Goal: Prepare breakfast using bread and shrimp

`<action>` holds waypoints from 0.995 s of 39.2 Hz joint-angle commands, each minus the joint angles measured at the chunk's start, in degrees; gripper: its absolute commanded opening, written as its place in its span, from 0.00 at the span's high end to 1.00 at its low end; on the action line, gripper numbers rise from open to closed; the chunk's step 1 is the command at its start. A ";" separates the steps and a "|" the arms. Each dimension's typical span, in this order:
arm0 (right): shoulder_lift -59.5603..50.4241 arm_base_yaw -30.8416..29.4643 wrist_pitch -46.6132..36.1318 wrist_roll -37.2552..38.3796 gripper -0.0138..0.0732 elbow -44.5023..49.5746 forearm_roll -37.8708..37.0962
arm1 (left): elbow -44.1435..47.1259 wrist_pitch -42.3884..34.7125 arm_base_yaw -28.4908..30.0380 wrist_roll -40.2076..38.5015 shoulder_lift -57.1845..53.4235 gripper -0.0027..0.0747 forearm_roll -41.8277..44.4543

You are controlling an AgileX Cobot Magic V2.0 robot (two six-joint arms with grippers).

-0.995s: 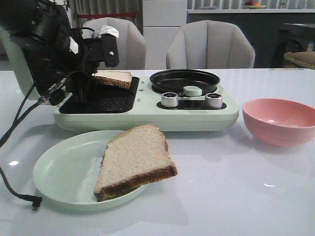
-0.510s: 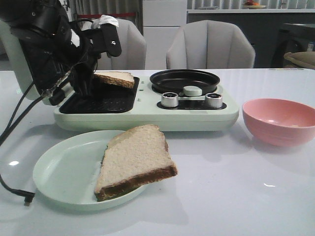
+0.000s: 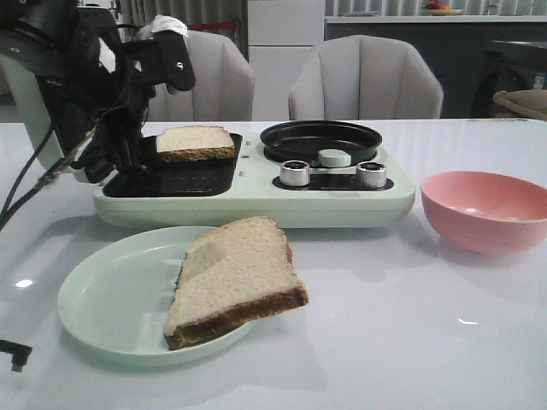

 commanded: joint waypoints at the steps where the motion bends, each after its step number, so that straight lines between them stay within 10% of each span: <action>1: -1.23 -0.23 -4.91 -0.33 0.70 -0.91 -0.22 | -0.39 0.41 -1.10 -0.86 -5.97 0.25 -2.15; 24: -1.23 -0.23 -4.91 -0.33 0.70 -0.91 -0.22 | 0.68 10.22 -5.08 -2.28 -26.80 0.25 -32.53; 39: -1.23 -0.23 -4.91 -0.33 0.70 -0.91 -0.22 | 10.57 16.45 -5.08 -11.46 -46.58 0.25 -37.55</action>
